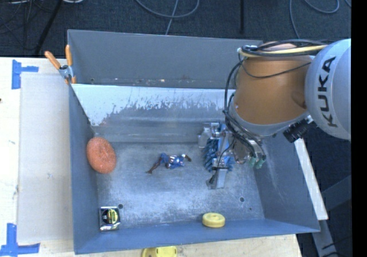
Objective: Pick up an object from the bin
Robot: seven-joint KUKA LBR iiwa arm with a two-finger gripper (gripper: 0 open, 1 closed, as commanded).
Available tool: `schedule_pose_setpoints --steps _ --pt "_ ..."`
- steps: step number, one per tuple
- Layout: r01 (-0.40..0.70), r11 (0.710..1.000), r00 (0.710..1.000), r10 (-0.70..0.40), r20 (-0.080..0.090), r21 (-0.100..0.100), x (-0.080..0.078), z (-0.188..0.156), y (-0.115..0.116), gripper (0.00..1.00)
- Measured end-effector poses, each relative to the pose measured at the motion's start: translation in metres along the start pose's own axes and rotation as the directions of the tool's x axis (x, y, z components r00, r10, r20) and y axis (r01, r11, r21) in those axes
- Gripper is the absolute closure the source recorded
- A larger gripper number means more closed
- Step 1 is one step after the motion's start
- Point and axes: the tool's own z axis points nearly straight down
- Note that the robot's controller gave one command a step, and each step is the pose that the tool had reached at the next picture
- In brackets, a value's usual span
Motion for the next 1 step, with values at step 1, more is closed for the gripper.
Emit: schedule_pose_setpoints --steps 1 --pt "-0.002 1.000 1.000 0.002 0.008 -0.001 -0.0013 -0.0044 -0.0003 0.00"
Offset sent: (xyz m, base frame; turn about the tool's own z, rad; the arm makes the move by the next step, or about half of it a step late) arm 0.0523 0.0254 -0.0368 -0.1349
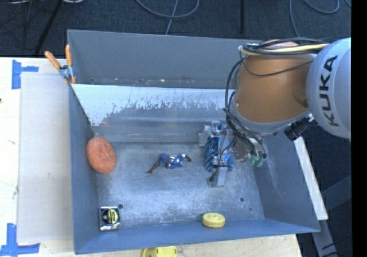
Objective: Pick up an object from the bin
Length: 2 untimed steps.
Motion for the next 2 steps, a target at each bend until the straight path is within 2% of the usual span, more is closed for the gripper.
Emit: schedule_pose_setpoints --steps 1,2 --pt "0.050 0.999 0.999 -0.050 0.006 0.001 -0.021 0.014 0.009 0.00" --pt "0.207 0.978 0.978 -0.207 0.002 0.000 -0.031 0.021 0.024 1.00"
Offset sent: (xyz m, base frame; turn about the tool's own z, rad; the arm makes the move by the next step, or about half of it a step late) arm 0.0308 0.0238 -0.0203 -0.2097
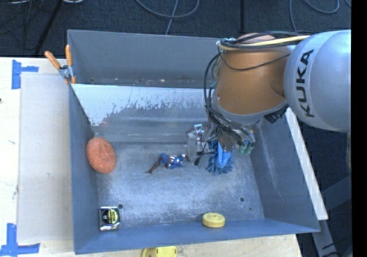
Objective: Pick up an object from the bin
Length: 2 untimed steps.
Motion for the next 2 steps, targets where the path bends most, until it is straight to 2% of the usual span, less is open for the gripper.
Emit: schedule_pose_setpoints --steps 1,2 --pt "-0.002 1.000 1.000 0.002 0.000 0.000 0.0000 0.0000 -0.0003 1.00" --pt "0.003 1.000 1.000 -0.003 0.002 0.000 0.0018 0.0008 0.0000 0.00"
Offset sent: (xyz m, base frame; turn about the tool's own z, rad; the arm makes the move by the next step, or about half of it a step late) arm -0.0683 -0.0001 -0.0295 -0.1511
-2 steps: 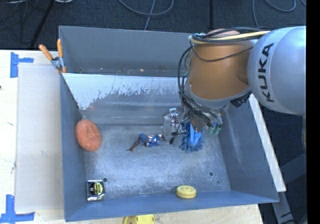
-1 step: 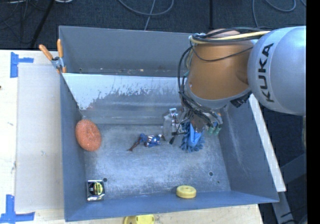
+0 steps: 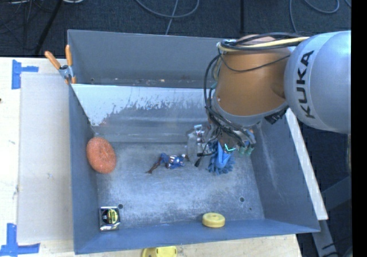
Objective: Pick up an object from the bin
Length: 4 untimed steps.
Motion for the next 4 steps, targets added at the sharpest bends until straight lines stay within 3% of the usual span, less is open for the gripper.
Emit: schedule_pose_setpoints --steps 1,2,3,4 --pt "0.102 0.995 0.995 -0.102 -0.003 0.000 0.045 0.020 0.010 0.00" --pt "0.155 0.988 0.988 -0.155 -0.004 0.000 0.007 0.021 0.026 0.00" --pt "0.154 0.988 0.988 -0.154 0.000 -0.001 -0.033 0.012 0.021 0.00" --pt "0.228 0.974 0.974 -0.228 0.007 0.004 -0.061 0.041 0.035 0.00"
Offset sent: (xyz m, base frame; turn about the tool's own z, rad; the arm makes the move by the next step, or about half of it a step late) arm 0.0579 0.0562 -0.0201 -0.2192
